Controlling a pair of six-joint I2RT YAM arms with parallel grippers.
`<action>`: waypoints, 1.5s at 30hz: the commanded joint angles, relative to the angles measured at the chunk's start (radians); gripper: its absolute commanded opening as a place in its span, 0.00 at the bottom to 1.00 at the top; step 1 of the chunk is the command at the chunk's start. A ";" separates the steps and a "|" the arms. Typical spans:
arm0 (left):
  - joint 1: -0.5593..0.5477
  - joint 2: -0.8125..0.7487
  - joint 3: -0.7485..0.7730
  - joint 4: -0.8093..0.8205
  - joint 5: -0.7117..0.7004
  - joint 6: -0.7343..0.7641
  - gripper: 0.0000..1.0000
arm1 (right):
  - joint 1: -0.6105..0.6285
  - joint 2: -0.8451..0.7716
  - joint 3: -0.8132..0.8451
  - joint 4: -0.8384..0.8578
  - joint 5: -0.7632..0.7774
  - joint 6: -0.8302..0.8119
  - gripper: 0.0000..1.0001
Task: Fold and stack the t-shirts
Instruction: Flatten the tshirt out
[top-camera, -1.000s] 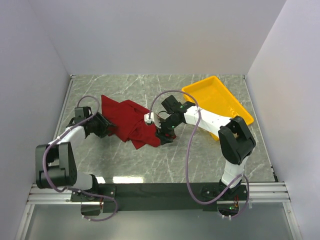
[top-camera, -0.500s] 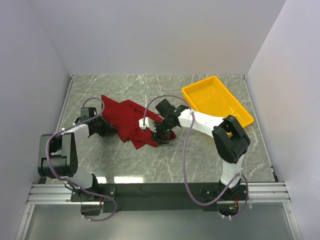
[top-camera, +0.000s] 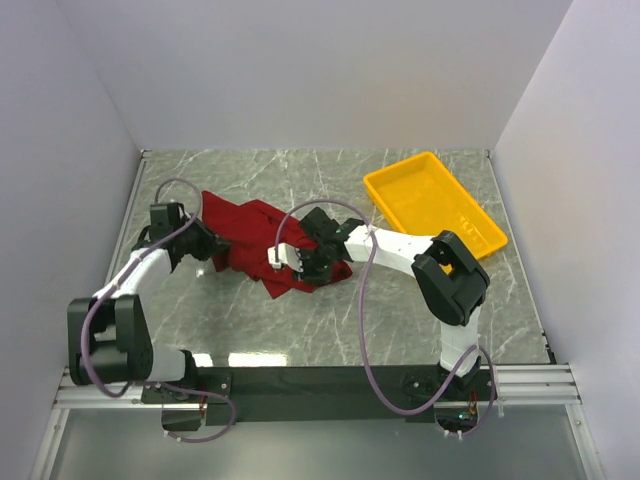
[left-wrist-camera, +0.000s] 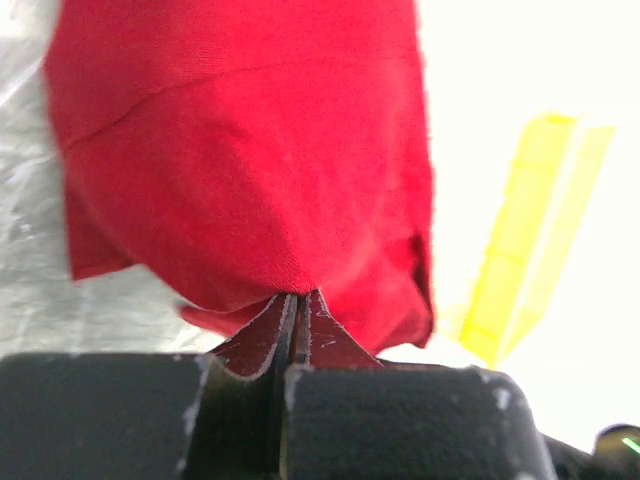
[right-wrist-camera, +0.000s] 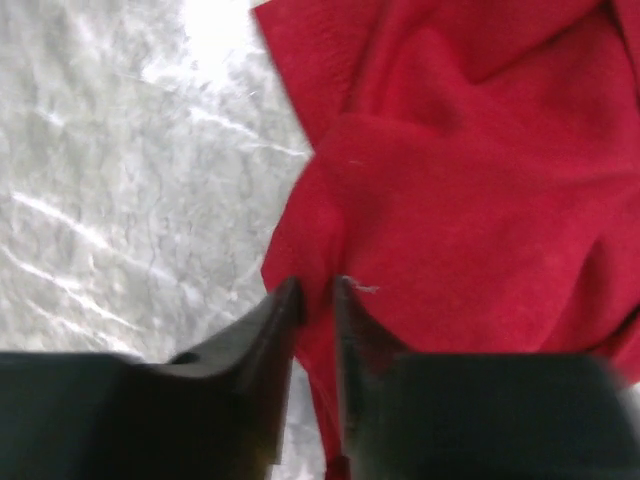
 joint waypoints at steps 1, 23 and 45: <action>0.011 -0.085 0.079 -0.058 0.021 0.032 0.01 | 0.003 -0.043 -0.009 0.078 0.041 0.069 0.16; 0.204 -0.264 0.588 -0.138 -0.011 0.024 0.00 | -0.321 -0.445 0.157 -0.024 -0.156 0.310 0.00; 0.206 -0.511 0.887 -0.038 -0.467 0.211 0.00 | -0.548 -0.659 0.402 0.233 -0.508 0.762 0.00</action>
